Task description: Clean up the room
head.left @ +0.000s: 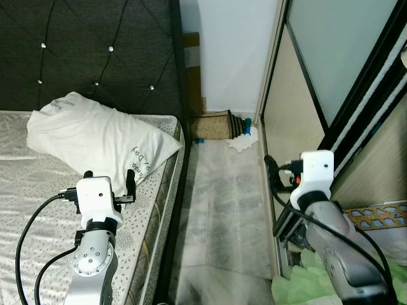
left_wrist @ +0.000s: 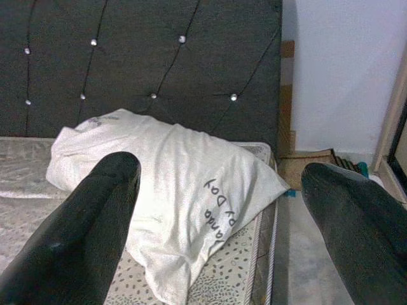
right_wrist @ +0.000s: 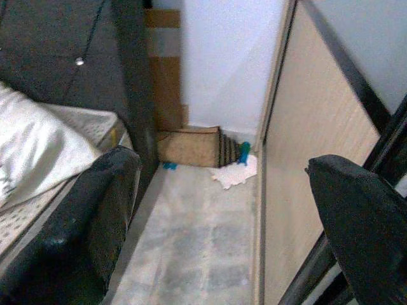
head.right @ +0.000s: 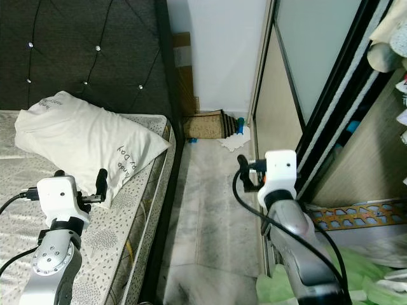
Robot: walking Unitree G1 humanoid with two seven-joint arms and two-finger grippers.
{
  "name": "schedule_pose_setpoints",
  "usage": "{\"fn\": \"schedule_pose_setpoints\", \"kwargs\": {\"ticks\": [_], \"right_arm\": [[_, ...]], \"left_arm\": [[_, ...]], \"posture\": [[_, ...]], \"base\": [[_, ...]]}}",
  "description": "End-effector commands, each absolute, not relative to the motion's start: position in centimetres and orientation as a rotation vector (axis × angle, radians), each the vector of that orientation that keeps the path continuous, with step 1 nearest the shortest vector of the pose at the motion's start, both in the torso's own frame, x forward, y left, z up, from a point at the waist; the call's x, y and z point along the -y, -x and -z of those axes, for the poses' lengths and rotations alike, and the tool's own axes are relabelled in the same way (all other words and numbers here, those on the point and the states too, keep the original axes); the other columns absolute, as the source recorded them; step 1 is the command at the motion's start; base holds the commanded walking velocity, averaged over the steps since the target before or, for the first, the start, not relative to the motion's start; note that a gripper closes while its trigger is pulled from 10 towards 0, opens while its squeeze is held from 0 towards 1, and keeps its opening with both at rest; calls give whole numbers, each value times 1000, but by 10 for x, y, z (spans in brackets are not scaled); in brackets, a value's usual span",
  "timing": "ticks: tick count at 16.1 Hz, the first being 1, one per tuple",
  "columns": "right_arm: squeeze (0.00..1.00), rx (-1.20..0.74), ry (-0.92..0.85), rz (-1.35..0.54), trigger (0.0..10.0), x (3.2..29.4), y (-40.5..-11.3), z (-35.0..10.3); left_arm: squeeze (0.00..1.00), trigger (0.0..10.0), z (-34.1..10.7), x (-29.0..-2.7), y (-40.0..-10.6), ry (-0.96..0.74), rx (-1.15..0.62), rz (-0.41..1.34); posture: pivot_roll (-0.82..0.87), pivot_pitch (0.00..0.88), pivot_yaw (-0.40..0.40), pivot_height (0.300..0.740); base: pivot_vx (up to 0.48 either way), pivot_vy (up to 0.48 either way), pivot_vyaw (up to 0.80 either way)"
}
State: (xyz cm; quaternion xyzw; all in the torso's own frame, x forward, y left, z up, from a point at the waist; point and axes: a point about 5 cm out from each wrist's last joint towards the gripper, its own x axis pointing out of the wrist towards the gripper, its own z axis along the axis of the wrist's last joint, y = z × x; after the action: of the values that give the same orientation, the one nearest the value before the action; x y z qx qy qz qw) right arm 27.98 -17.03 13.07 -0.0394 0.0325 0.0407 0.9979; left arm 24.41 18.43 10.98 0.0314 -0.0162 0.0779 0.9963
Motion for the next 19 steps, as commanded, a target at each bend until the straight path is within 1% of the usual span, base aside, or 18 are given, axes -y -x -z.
{"fn": "schedule_pose_setpoints", "kwargs": {"ticks": [1, 3, 4, 5, 6, 7, 8, 9, 10, 11, 12, 13, 15, 16, 17, 18, 19], "right_arm": [[0, -62, 94, -92, 10000, 168, -277, -133], [0, -122, 199, -7, 10000, 174, -271, -121], [0, -122, 200, -7, 10000, 174, -268, -118], [0, -112, 145, -68, 10000, 170, -265, -118], [0, -114, 206, -78, 10000, 169, -262, -118], [0, -136, 148, -88, 10000, 168, -259, -116], [0, -117, 46, -73, 0, 168, -257, -118], [0, -111, 81, -68, 0, 167, -259, -119], [0, -88, 73, -66, 2078, 164, -261, -123], [0, -70, 79, -70, 1020, 163, -262, -125], [0, -71, 90, -77, 8588, 162, -262, -125], [0, -95, 114, -63, 10000, 165, -263, -121], [0, -85, 295, -36, 10000, 168, -265, -121], [1000, -120, 220, -90, 10000, 163, -265, -118], [1000, -129, 235, -85, 10000, 160, -266, -117], [1000, -114, 257, -132, 10000, 153, -265, -119], [1000, -120, 253, -135, 10000, 150, -265, -119]], "left_arm": [[0, 10000, -114, -186, -243, -63, 42, -149], [0, 10000, -108, -188, -235, -52, 10, -138], [0, 10000, -105, -190, -233, -56, -7, -145], [0, 10000, -105, -191, -233, -58, -9, -148], [0, 10000, -106, -191, -234, -60, -7, -149], [0, 10000, -106, -191, -234, -60, -6, -148], [0, 10000, -107, -189, -233, -58, -6, -143], [0, 10000, -107, -188, -233, -58, -5, -142], [0, 10000, -107, -188, -233, -58, -4, -143], [0, 10000, -107, -189, -233, -58, -4, -145], [0, 10000, -107, -188, -233, -56, -5, -145], [0, 10000, -107, -187, -234, -57, -3, -141], [0, 10000, -108, -186, -234, -57, 1, -138], [0, 10000, -108, -186, -234, -56, 0, -137], [0, 10000, -107, -186, -234, -55, -1, -138], [0, 10000, -107, -186, -234, -54, -2, -139], [0, 10000, -107, -186, -234, -53, -2, -139]], "posture": [[-130, 116, 76, 740], [-134, 121, 77, 740], [-131, 125, 78, 740], [-129, 129, 77, 740], [-129, 132, 76, 740], [-129, 132, 76, 740], [-128, 132, 75, 740], [-123, 128, 75, 740], [-123, 128, 75, 740], [-123, 128, 75, 740], [-122, 123, 77, 740], [-122, 122, 73, 740], [-125, 122, 71, 740], [-126, 122, 69, 740], [-128, 124, 69, 740], [-128, 124, 69, 740], [-128, 124, 69, 740]], "base": [[0, 0, 0], [0, 0, 0], [0, 0, 0], [0, 0, 0], [0, 0, 0], [0, 0, 0], [0, 0, 0], [0, 0, 0], [0, 0, 0], [0, 0, 0], [0, 0, 0], [0, 0, 0], [0, 0, 0], [0, 0, 0], [0, 0, 0], [0, 0, 0], [0, 0, 0]]}}
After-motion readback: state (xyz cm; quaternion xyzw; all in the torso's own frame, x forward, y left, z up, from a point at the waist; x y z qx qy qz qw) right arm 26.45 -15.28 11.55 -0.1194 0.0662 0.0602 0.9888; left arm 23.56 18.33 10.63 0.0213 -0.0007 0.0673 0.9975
